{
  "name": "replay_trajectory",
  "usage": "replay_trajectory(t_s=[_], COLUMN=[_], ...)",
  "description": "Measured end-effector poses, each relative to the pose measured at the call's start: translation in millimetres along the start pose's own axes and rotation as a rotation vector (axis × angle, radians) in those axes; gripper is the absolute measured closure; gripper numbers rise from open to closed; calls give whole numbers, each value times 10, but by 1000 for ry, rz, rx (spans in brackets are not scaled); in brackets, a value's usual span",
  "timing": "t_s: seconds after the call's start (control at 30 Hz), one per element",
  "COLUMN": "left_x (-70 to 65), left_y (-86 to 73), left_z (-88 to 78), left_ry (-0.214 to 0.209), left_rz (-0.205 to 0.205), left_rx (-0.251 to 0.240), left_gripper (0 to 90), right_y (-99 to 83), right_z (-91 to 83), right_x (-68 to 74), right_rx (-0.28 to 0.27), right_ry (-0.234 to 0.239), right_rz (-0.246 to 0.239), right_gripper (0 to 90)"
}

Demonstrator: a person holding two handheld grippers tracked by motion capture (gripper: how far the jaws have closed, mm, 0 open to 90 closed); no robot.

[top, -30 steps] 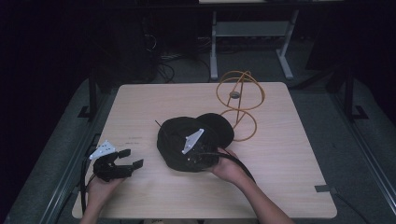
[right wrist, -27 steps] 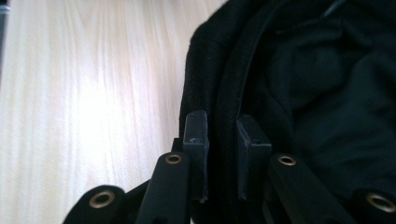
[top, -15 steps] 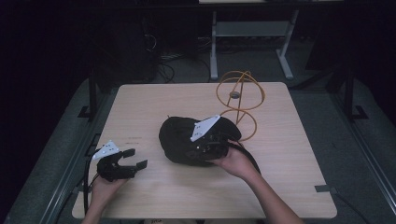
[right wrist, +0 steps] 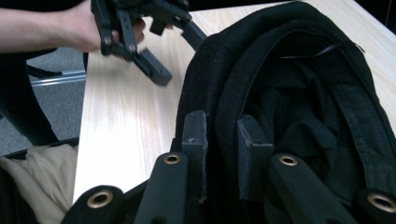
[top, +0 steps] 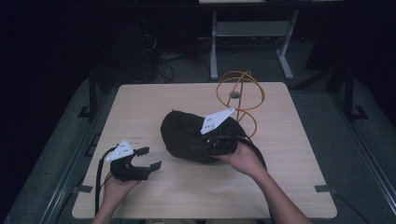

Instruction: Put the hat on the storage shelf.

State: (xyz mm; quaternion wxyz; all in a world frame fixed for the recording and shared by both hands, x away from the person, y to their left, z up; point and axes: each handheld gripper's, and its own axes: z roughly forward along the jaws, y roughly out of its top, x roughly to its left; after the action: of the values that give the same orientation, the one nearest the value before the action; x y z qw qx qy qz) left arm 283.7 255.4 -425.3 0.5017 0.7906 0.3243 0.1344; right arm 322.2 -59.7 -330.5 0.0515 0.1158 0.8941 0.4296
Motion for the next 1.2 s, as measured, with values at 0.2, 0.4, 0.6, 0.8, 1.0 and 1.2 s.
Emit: replay_trajectory(t_s=[0.2, 0.4, 0.6, 0.8, 1.0, 1.2], left_x=[-133, -251, -336, -365, -418, -411], left_y=[130, 270, 365, 405, 421, 486], left_z=[103, 215, 377, 455, 439, 360], left_ry=[-31, -46, -68, -38, -40, -42], left_rz=[32, 75, 84, 94, 163, 180], left_rx=[-18, -45, -78, -106, -106, -119], left_gripper=[197, 196, 183, 409, 733, 851], right_y=[7, 35, 70, 92, 64, 22], right_z=[-144, -245, -272, -227, -207, -204], right_x=[28, 73, 96, 146, 154, 119], right_rx=[-36, -57, -77, -84, -91, -119], right_ry=[-5, -2, 23, 68, 85, 108], right_rz=[-3, -6, -9, -13, -5, 13], right_gripper=[759, 759, 761, 774, 783, 777])
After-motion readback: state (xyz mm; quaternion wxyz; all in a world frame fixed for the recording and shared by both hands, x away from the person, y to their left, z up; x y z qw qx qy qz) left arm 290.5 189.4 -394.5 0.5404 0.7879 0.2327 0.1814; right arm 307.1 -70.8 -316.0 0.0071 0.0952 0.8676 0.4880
